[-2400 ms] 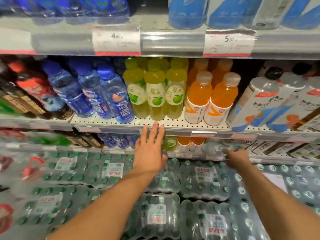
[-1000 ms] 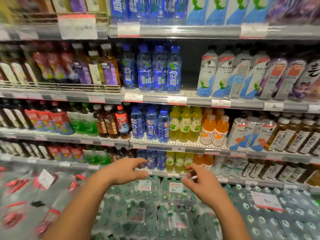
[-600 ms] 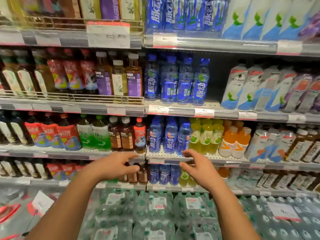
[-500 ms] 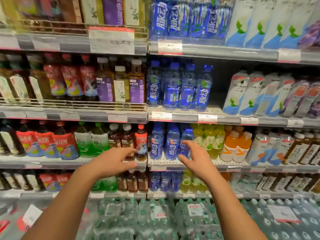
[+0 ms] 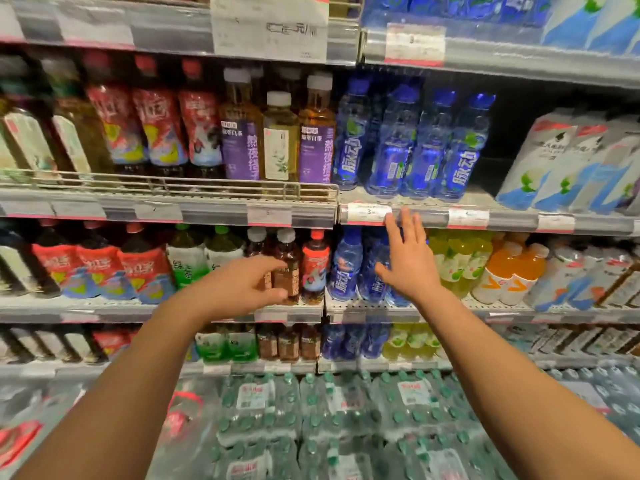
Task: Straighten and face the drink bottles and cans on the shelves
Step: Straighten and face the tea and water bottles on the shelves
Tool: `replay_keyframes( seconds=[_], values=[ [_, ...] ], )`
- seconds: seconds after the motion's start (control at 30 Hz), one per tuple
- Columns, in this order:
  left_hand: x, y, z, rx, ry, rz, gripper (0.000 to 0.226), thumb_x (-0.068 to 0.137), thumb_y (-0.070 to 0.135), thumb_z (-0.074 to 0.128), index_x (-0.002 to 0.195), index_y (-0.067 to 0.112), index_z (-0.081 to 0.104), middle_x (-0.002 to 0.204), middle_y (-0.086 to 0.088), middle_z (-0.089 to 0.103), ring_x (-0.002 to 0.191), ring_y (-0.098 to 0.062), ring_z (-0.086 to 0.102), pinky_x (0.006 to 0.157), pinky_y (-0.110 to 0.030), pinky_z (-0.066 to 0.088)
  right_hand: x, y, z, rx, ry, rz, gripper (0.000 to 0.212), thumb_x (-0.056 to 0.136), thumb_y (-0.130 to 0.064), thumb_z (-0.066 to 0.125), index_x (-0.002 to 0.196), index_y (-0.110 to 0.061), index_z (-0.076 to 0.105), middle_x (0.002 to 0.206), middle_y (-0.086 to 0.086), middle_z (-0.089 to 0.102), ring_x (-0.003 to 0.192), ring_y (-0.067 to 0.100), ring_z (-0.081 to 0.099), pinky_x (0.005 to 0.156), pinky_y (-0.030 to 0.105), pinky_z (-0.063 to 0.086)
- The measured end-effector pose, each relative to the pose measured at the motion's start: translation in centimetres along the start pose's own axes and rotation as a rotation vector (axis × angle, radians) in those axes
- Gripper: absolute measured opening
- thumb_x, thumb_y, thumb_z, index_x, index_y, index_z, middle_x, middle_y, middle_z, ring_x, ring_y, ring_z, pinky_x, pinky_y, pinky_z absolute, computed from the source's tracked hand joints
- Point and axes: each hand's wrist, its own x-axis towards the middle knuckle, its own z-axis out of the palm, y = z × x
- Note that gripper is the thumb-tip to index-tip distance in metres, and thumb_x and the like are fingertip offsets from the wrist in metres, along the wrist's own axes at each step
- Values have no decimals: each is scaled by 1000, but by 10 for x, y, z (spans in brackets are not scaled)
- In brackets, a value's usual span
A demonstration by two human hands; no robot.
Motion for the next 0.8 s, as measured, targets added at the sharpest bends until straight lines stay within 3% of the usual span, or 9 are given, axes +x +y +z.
replay_keyframes(
  seconds=[0.13,0.3,0.4,0.47,0.53,0.57,0.67,0.73,0.8],
  values=[
    [36,-6,-7,149,417,1,73,97,58,51,160,33,24,169,-2,11,155,-30,10,123,-50,17,-1,-2,1,20,19,18,103,84,-41,69,163,-19,8,170,13,-6,156,38,-3,101,57,51],
    [70,-19,11,317,386,-135,80,98,64,42,161,36,0,170,-2,-12,155,-34,-8,123,-59,15,-1,-7,1,67,-5,47,97,87,-40,69,162,-17,12,170,15,-5,156,38,-4,104,56,45],
    [76,-28,25,348,413,-143,81,98,64,41,161,35,0,168,-2,-19,155,-33,-14,121,-60,18,-6,-15,3,219,235,-3,70,86,-25,68,148,-9,40,159,22,28,144,43,29,112,53,38],
    [78,-32,30,364,437,-140,81,97,64,41,161,37,-2,167,0,-23,155,-32,-15,119,-60,22,-13,-29,9,313,378,-114,45,84,-17,63,128,-8,58,134,15,54,118,36,53,97,45,47],
    [78,-35,32,379,448,-135,83,97,64,43,160,38,-4,166,3,-26,155,-31,-14,118,-60,27,-15,-48,20,389,227,-141,28,87,-22,57,113,-16,65,112,5,64,97,29,65,77,39,51],
    [78,-36,32,392,456,-134,84,96,63,44,160,38,-5,166,3,-27,155,-31,-14,117,-60,29,-13,-58,27,433,103,-90,25,89,-25,57,112,-19,66,111,2,66,95,27,68,75,39,51],
    [80,-36,35,403,462,-140,89,94,63,48,159,40,-8,165,4,-29,155,-31,-14,114,-60,33,3,-79,47,581,-149,13,44,89,-30,67,131,-19,59,129,3,63,116,26,62,91,42,49],
    [81,-37,36,413,465,-150,92,93,63,50,159,41,-10,164,5,-31,155,-31,-15,113,-60,36,16,-91,53,717,-200,53,62,84,-37,71,140,-21,50,132,0,60,122,21,57,97,41,48],
    [82,-36,36,429,456,-161,95,91,63,51,158,42,-13,163,6,-34,155,-30,-17,110,-60,40,33,-96,65,787,-194,132,69,74,-50,70,135,-26,50,123,1,66,117,24,62,93,43,52]
  ],
)
